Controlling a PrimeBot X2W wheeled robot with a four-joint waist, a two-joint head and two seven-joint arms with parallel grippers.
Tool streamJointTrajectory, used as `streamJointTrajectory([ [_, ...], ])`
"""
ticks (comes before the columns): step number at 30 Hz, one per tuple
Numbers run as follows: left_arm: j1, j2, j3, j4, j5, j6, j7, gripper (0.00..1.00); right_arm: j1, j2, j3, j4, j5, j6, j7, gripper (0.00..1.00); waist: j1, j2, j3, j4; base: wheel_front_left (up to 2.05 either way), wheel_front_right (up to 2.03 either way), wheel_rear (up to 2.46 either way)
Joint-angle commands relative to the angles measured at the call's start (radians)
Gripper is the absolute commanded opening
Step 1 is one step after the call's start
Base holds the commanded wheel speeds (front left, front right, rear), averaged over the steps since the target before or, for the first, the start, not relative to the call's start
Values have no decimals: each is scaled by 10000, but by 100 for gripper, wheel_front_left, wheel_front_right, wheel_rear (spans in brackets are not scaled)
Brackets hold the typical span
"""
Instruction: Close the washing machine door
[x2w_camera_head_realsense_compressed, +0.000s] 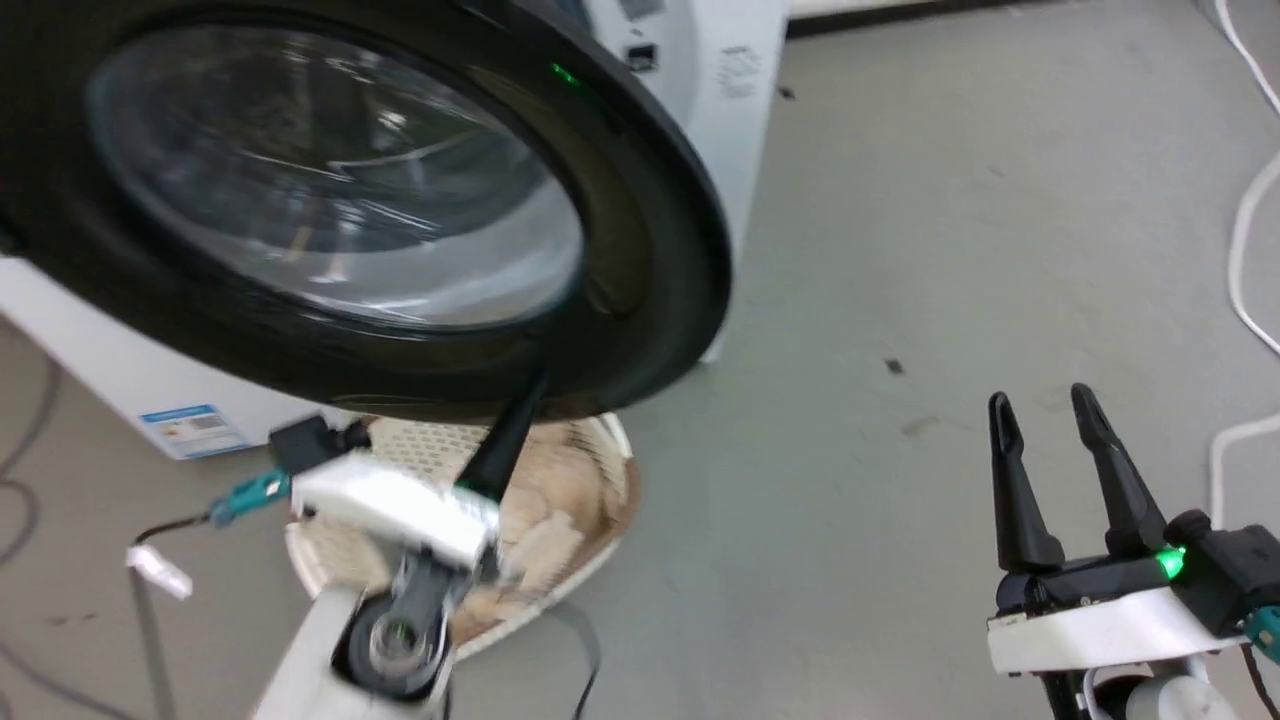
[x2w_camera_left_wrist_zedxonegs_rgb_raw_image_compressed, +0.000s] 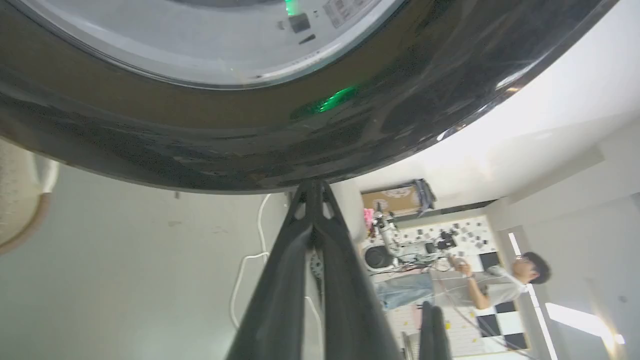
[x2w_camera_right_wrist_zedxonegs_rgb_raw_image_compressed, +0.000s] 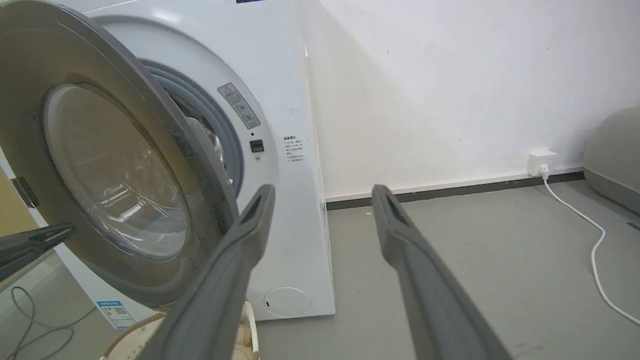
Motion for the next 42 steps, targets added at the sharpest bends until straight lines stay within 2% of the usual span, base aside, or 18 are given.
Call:
streamJointTrajectory([
  [1,305,326,-210,-127,515,-44,-177,0,137,20,10,4,-80,6,-44,100,0,0,-389,447,0,0,0],
  [5,899,1553,-1337,-180,3152,-44,-1390,0,264,20,-51,5,-241,6,-44,100,0,0,-755,979,0,0,0],
  [9,1131,2280,-1818,187,5305,36,-2814,0,386,20,-61,5,-351,6,-44,100,0,0,-1030,1432,0,0,0],
  [12,1263,2391,-1522,24,6367,393,-3263,0,473,20,-22,-20,-455,6,-44,100,0,0,-1169,1719,0,0,0],
  [15,1577,2087,-480,-810,7335,815,-3331,0,554,20,-13,-30,-530,6,-44,100,0,0,-1278,1959,0,0,0],
  [16,1764,1938,-75,-1180,7822,983,-3334,13,574,20,-4,-35,-535,6,-44,100,0,0,-1294,2025,0,0,0],
  [17,1991,1749,265,-1502,8256,1108,-3336,100,587,20,14,-40,-540,6,-44,100,0,0,-1312,2089,0,0,0],
  [23,3211,836,1339,-2507,10387,1355,-3339,100,632,20,96,-53,-561,6,-44,100,0,0,-1376,2328,0,0,0],
  [28,3915,176,1878,-2807,11661,1241,-3340,100,772,20,140,3,-583,6,-44,100,0,0,-1439,2528,0,0,0],
  [32,4294,-300,2225,-2863,12129,989,-3340,100,824,20,153,36,-586,6,-44,100,0,0,-1448,2630,0,0,0],
  [40,4379,-800,2706,-2735,12493,500,-3341,100,917,20,238,175,-420,6,-44,100,0,0,-1401,2796,0,0,0],
  [41,4354,-838,2721,-2710,12526,456,-3341,100,935,20,262,224,-396,6,-44,45,0,0,-1376,2839,0,0,0],
  [42,4326,-871,2736,-2689,12546,416,-3341,100,936,18,273,234,-382,6,-44,1,0,0,-1350,2876,0,0,0],
])
